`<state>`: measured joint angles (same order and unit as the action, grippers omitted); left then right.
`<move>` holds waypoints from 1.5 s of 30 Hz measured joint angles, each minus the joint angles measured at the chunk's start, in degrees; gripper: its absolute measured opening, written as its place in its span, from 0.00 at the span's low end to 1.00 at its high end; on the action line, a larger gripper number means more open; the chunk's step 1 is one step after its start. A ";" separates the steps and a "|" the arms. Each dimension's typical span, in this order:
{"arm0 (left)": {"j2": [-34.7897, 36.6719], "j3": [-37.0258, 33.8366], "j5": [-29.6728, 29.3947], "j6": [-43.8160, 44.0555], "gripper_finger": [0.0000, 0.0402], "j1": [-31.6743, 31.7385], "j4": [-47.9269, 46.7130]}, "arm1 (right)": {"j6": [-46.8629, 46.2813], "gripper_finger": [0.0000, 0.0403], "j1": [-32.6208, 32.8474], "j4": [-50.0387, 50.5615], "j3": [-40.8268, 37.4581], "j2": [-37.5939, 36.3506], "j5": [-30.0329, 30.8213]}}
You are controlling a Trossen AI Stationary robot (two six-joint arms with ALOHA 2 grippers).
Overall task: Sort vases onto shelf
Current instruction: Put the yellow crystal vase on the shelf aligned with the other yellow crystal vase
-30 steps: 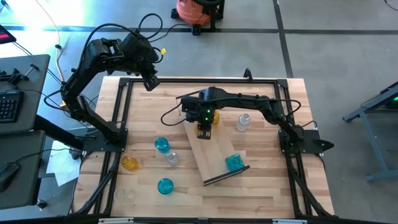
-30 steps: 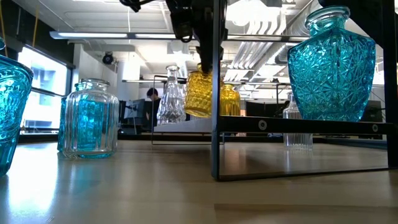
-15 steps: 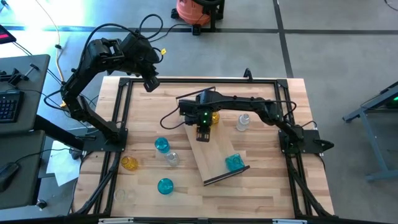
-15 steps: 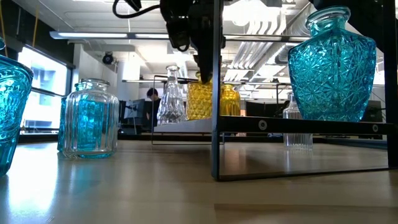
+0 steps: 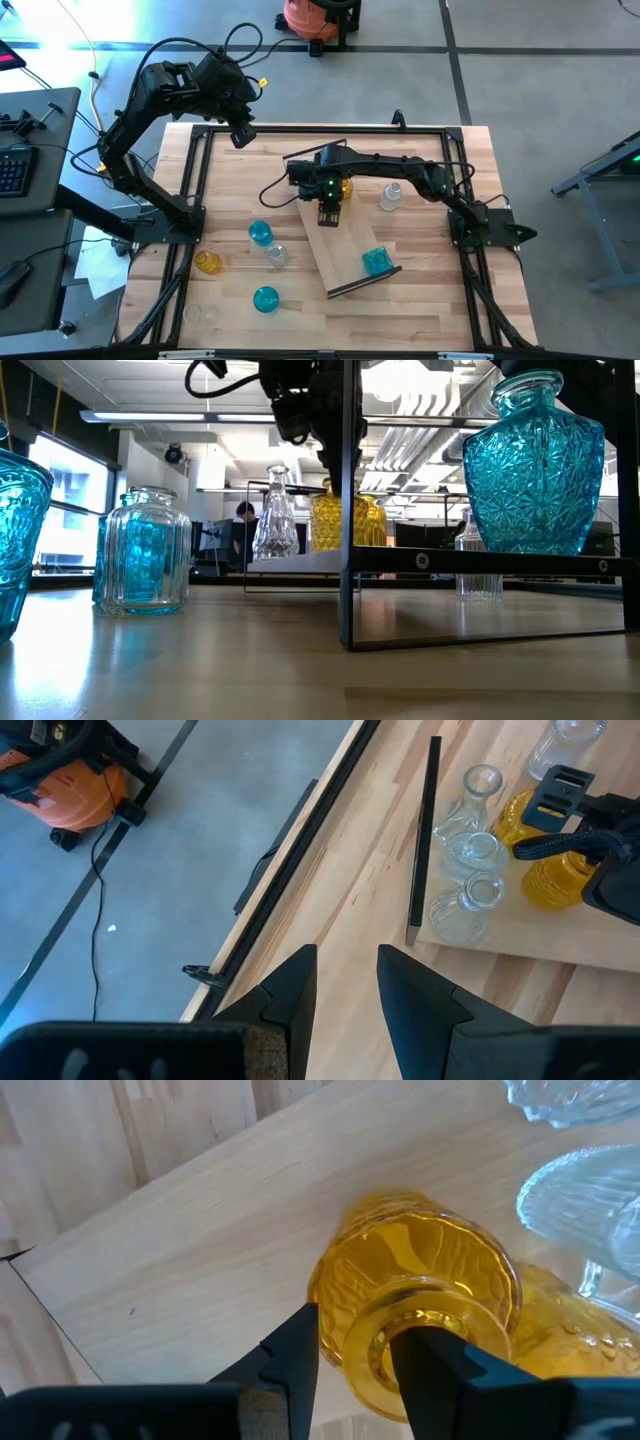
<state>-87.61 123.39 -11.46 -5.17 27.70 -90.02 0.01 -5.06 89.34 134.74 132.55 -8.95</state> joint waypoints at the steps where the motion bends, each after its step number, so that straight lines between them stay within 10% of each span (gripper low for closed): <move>1: 0.00 0.00 0.00 0.00 0.25 0.00 0.00 | 0.00 0.28 -0.02 -0.17 0.00 0.00 -0.10; 45: 0.02 0.00 0.00 -0.44 0.25 0.00 0.00 | -0.43 0.28 0.58 -0.26 0.11 -2.03 -2.25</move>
<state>-87.59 123.39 -11.46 -5.61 27.70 -90.02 -0.42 -4.48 89.08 134.85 130.52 -11.20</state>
